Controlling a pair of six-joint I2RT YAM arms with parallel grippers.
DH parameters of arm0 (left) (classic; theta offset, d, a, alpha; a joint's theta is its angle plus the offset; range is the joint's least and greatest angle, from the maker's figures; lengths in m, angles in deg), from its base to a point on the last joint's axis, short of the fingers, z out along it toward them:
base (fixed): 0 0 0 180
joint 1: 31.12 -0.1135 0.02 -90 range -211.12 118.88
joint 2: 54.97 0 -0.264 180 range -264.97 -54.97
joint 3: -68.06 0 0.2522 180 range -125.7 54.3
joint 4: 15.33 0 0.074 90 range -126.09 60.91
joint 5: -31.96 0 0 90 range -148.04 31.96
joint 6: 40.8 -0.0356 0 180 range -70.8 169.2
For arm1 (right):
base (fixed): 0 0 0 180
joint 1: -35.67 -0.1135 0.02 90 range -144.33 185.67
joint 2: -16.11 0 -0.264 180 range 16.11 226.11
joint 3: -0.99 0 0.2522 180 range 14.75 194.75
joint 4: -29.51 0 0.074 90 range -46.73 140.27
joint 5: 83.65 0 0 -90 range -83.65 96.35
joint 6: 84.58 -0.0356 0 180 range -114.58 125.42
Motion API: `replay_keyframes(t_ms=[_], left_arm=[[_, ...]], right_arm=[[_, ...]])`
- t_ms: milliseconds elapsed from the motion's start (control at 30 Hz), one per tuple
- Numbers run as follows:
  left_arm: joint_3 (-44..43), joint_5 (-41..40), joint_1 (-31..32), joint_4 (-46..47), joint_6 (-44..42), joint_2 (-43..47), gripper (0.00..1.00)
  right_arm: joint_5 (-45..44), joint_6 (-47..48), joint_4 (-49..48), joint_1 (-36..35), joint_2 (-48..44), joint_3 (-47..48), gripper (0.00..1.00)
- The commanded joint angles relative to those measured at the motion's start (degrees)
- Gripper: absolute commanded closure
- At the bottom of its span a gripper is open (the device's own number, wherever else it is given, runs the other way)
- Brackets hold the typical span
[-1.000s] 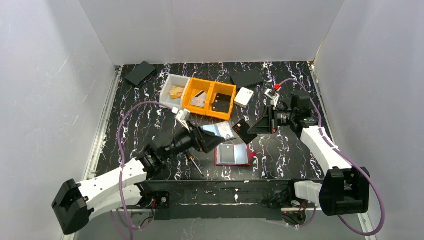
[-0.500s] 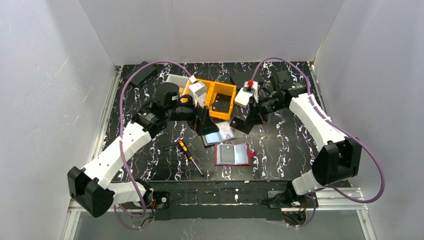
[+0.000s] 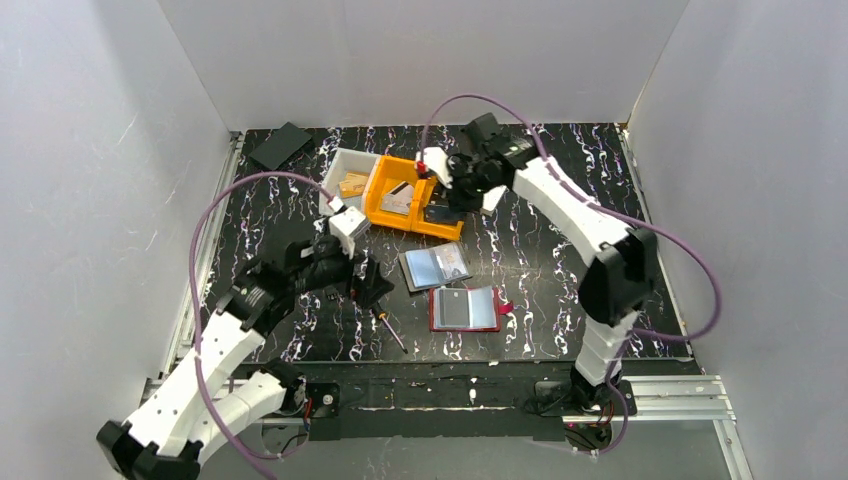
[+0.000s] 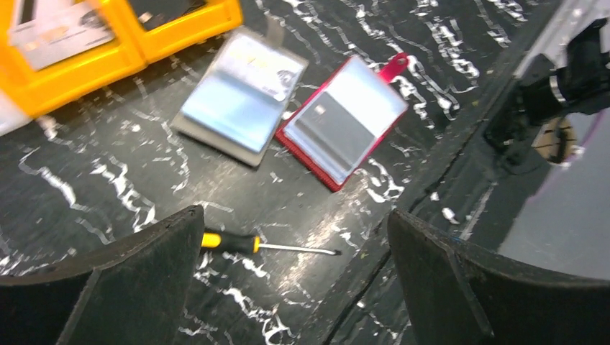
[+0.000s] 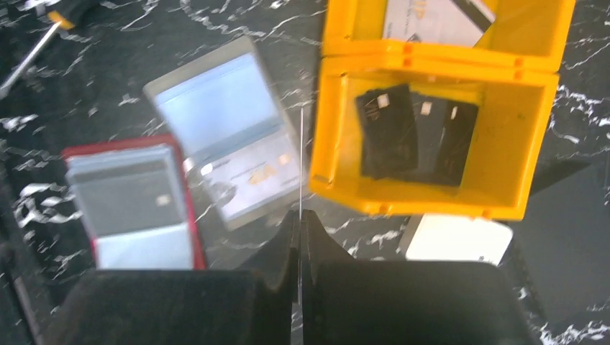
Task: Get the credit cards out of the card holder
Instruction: Place the credit card in the storage box.
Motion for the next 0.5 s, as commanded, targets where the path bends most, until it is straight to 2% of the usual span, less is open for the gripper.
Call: replay_keyframes(t_ms=[0,167,333,467], left_arm=[[5.58,-8.76,-0.48,-2.64,-1.71,7.24,0.02],[12.38,-12.02,-0.55,2.39,-3.38,13.52,0.02],[11.13,-14.07,-0.57,-0.23,-4.43,13.49,0.02],[11.07,-13.10,-0.55,-0.13,-4.18,14.11,0.02]], right_arm=[[-7.32,-3.06,-2.84,-1.52,9.05,10.44,0.99],[-10.74,-3.77,-2.35,-1.66,16.74,17.67,0.99],[-12.68,-4.09,-1.04,-1.65,21.34,22.14,0.99],[-12.67,-4.32,-1.26,-1.64,22.62,21.53,0.99]])
